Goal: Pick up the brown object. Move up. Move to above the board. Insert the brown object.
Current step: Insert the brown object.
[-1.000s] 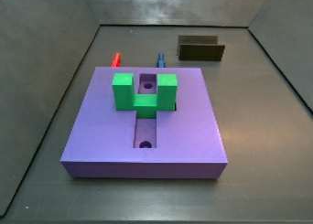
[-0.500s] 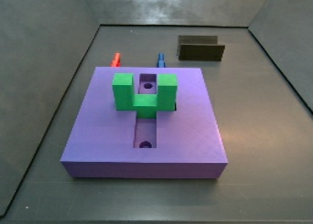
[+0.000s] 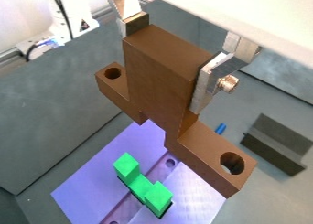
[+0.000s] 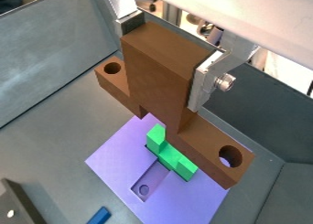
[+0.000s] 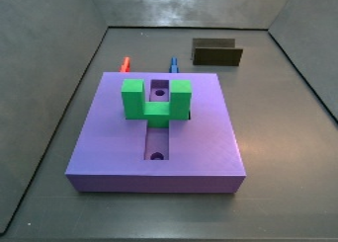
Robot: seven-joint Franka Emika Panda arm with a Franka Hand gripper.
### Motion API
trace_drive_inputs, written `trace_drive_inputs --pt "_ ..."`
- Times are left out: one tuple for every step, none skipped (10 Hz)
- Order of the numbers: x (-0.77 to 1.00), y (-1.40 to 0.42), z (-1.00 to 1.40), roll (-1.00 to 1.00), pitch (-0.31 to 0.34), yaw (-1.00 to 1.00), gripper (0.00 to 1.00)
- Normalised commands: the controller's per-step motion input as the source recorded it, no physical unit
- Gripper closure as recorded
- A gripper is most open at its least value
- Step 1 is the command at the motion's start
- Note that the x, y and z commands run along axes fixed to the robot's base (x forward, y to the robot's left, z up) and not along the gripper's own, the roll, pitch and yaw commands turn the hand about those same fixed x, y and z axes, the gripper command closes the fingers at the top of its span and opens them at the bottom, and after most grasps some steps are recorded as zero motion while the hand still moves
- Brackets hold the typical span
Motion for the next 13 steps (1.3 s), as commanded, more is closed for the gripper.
trace_drive_inputs --pt "0.11 0.00 -0.12 -0.07 -0.059 -0.27 1.00" --pt "0.11 0.00 -0.13 -0.07 -0.066 -0.27 1.00" --pt "0.11 0.00 -0.15 -0.06 -0.080 -0.32 1.00" --pt "0.09 -0.05 -0.18 0.00 -0.119 -0.68 1.00" --pt "0.00 -0.04 -0.20 0.00 -0.130 -0.98 1.00" --pt "0.00 0.00 -0.16 0.00 -0.129 -1.00 1.00" --pt "0.00 0.00 -0.16 0.00 -0.097 -1.00 1.00" --pt "0.00 0.00 -0.15 -0.01 -0.067 -1.00 1.00" --pt "0.00 0.00 -0.15 0.00 -0.063 -1.00 1.00" --pt "0.00 0.00 -0.16 0.00 -0.057 -1.00 1.00" --pt "0.00 0.00 -0.19 0.00 -0.037 -1.00 1.00" --pt "0.00 0.00 -0.23 0.00 -0.011 -1.00 1.00" --pt "0.00 0.00 -0.25 0.00 0.000 -1.00 1.00"
